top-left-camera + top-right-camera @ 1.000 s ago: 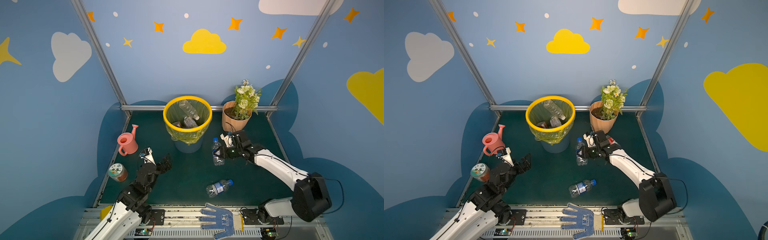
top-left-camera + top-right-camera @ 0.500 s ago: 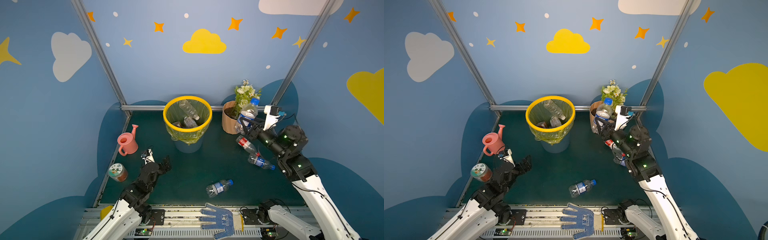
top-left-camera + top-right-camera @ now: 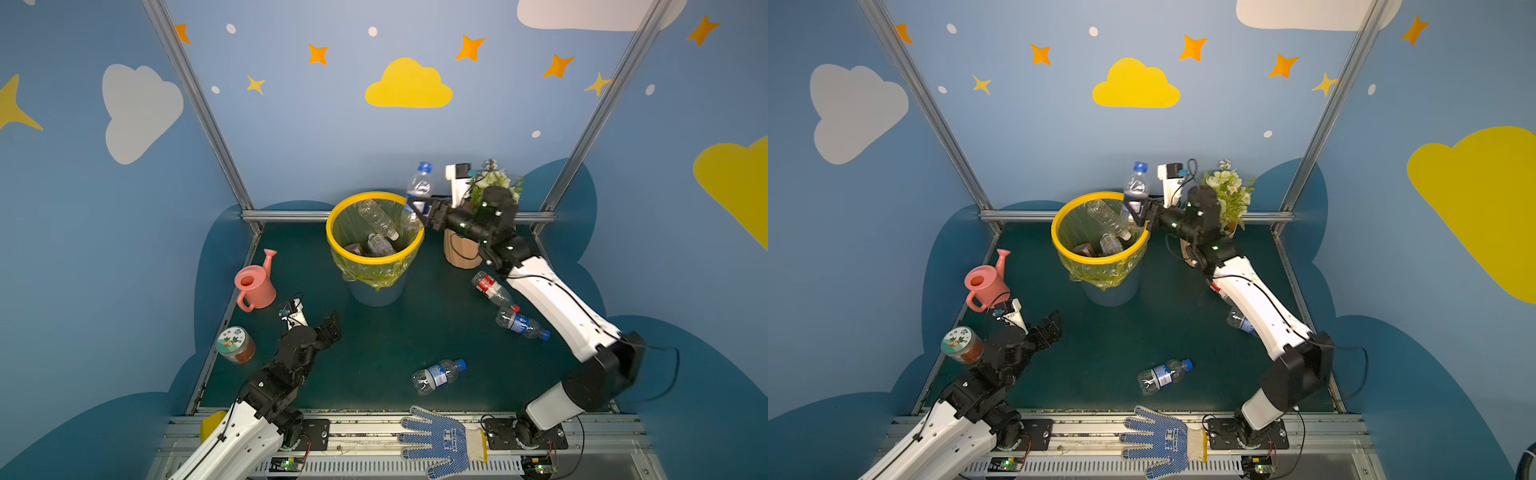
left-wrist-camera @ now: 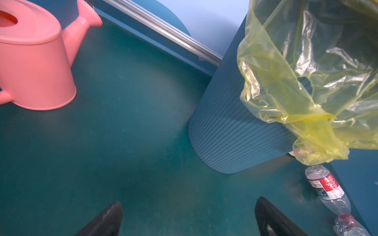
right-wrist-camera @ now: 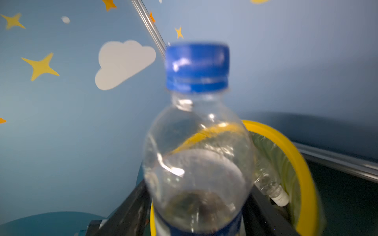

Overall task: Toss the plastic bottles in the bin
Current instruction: 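Move the blue-capped bottle over the bin and open the right gripper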

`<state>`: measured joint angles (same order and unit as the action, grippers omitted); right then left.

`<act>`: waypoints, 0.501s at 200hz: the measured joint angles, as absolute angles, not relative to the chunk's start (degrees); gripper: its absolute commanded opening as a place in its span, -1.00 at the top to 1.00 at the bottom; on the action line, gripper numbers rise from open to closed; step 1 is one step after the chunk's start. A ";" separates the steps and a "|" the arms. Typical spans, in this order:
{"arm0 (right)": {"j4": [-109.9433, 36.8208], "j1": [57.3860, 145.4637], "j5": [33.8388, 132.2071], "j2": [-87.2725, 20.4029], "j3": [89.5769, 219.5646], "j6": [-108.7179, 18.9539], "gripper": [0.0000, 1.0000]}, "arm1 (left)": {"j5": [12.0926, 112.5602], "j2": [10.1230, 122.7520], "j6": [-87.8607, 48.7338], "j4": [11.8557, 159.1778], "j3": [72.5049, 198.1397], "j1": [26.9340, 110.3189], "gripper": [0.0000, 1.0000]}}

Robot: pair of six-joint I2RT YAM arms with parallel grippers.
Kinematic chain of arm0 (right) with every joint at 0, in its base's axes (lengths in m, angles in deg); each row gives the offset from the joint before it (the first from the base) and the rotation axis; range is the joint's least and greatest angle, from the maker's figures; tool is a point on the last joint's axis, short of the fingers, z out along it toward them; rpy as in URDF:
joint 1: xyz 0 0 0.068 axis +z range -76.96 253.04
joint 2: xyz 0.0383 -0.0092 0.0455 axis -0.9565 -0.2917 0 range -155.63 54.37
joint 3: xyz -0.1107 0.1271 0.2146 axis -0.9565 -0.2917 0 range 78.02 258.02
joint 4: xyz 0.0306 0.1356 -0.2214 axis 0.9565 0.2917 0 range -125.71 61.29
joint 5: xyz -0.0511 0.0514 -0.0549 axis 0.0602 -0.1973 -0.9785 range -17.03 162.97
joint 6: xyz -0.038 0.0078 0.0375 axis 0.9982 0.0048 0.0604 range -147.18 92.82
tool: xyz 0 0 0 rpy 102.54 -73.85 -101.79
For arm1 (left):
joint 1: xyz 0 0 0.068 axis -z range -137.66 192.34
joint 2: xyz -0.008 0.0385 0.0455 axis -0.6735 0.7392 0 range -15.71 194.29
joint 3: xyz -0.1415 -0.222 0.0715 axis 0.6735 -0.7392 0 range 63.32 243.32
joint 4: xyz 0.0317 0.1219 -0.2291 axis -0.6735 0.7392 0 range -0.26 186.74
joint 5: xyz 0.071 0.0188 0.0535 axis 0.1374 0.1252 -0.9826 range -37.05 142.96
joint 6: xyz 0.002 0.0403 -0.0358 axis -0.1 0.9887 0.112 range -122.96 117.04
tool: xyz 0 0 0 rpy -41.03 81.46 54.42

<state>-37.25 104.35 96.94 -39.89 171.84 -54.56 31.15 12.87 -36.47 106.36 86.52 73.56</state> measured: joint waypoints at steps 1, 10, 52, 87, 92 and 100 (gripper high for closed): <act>-37.01 104.42 96.96 -40.18 171.97 -54.78 -0.80 | 31.15 12.85 -36.47 106.40 86.52 73.56 -1.00; -33.60 104.88 97.44 -42.73 173.54 -53.75 -0.86 | 31.15 12.72 -36.45 106.73 86.54 73.56 -1.00; -24.23 104.02 92.22 -36.59 174.16 -47.61 -0.94 | 31.48 11.71 -36.41 108.04 86.54 73.56 -1.00; -25.93 101.40 85.42 -17.49 168.19 -43.74 -0.94 | 34.34 12.11 -34.66 107.54 86.83 73.47 -1.00; -26.45 100.70 84.76 -15.04 166.59 -43.56 -0.94 | 34.80 12.41 -34.44 107.54 87.09 73.47 -1.00; -27.04 99.52 83.98 -11.65 163.95 -43.41 -0.94 | 35.83 13.24 -33.63 107.56 87.79 73.47 -1.00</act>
<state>-27.04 99.52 83.98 -11.65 163.95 -43.41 35.83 13.24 -33.63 107.56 87.79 73.47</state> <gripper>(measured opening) 0.971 0.998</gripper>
